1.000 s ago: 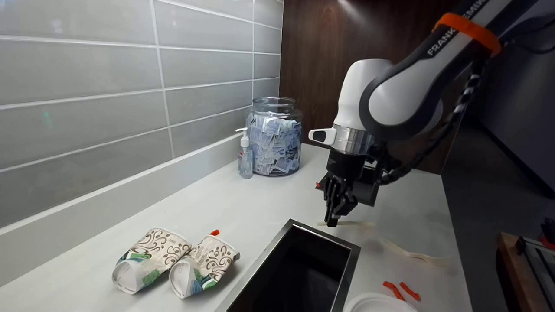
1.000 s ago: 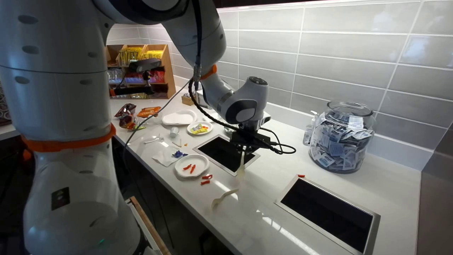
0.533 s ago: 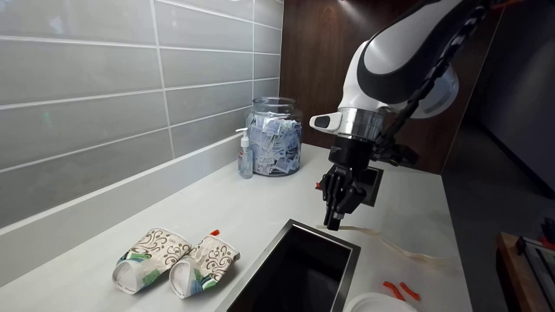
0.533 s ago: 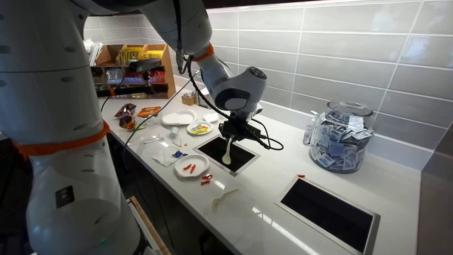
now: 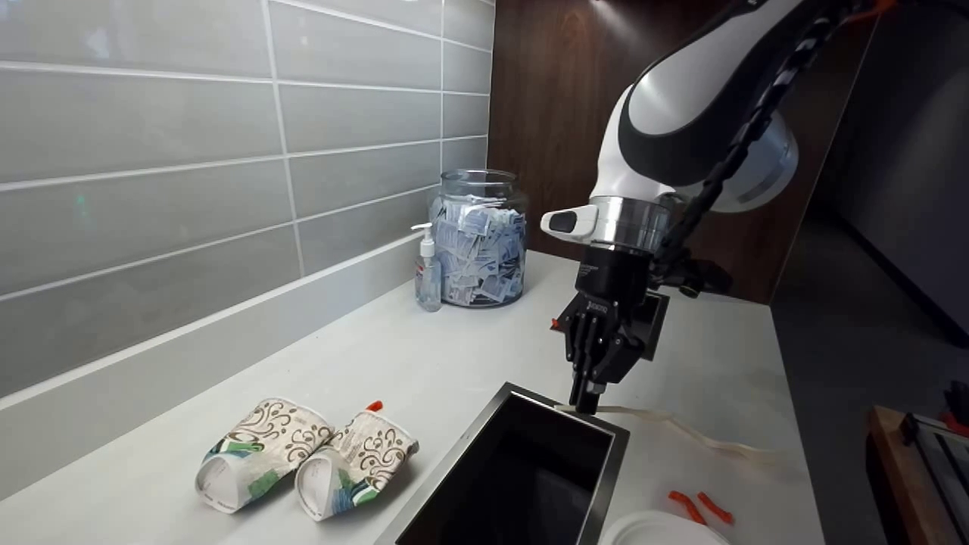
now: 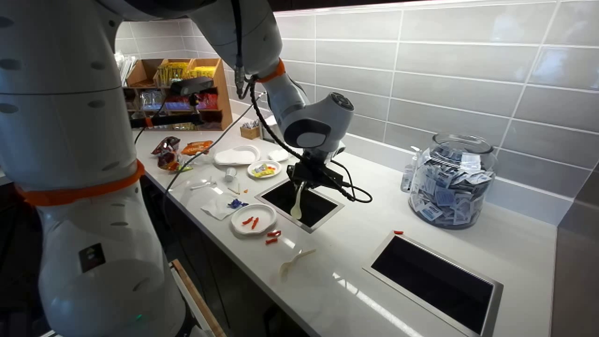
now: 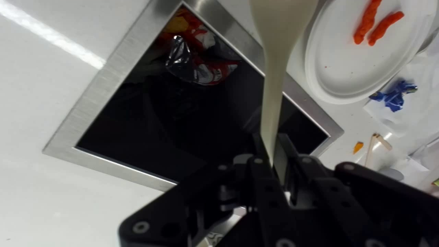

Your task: Use the spoon to push the corn snacks into the hole on the table

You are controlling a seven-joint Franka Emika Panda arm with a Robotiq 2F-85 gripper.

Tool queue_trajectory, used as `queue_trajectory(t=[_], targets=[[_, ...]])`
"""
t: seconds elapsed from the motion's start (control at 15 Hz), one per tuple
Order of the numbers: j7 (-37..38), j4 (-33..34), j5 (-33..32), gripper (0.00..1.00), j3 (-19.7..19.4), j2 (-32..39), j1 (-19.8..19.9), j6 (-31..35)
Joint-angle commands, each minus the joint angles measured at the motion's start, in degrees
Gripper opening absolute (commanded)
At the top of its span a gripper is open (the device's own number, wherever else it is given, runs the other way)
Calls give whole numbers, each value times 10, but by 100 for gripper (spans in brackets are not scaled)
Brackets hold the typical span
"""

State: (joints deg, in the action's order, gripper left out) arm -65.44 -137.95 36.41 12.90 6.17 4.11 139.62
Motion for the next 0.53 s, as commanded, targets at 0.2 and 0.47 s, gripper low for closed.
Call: queue_trajectory(t=[0.2, 0.47], targets=[[-171, -1, 118, 3, -19, -5, -28, -134], [-237, -15, 121, 3, -32, -12, -41, -186]])
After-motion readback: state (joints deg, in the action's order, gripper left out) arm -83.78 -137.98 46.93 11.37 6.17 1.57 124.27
